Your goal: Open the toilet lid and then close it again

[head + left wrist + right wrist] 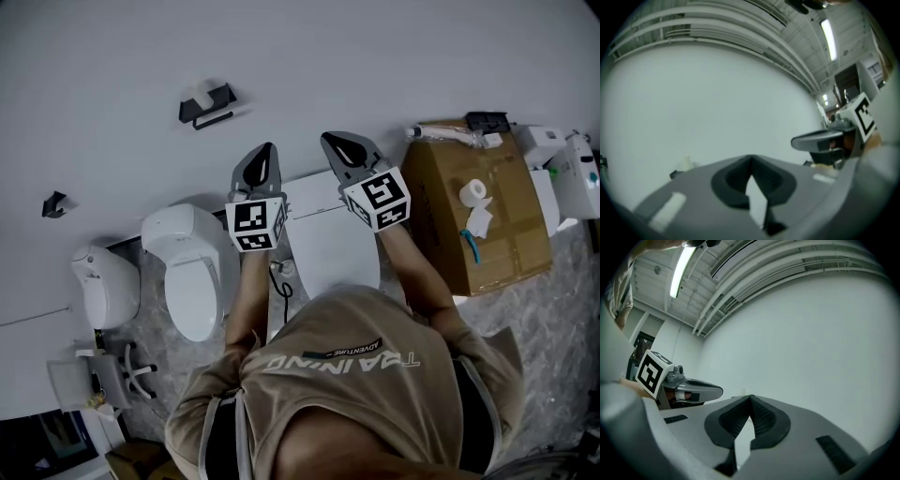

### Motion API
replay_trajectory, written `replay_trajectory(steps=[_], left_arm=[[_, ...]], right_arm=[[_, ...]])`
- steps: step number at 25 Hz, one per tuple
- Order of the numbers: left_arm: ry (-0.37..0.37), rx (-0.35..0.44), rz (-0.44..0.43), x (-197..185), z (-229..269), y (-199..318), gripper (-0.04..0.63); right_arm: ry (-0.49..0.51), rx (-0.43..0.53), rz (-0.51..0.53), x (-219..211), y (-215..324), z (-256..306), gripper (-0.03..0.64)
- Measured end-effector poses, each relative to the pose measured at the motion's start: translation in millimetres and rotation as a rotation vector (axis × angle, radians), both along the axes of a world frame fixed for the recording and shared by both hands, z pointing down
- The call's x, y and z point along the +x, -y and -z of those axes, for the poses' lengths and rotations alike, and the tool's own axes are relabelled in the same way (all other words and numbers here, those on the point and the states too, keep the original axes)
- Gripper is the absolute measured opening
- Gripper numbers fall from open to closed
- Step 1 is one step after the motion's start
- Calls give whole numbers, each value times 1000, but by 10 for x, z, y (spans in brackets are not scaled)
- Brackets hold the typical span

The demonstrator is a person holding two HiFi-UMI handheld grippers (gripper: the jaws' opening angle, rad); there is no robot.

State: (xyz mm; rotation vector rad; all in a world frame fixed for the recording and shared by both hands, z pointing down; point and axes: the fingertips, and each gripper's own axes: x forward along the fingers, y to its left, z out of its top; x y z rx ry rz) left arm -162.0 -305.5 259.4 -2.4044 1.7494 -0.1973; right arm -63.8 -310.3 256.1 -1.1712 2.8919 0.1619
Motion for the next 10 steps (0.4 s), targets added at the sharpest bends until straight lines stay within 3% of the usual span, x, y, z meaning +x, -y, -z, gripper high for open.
replay_trajectory(steps=[10], left_arm=[[-1, -6, 8, -14, 20, -9, 2]], right_arm=[[32, 21, -29, 81, 56, 105, 11]])
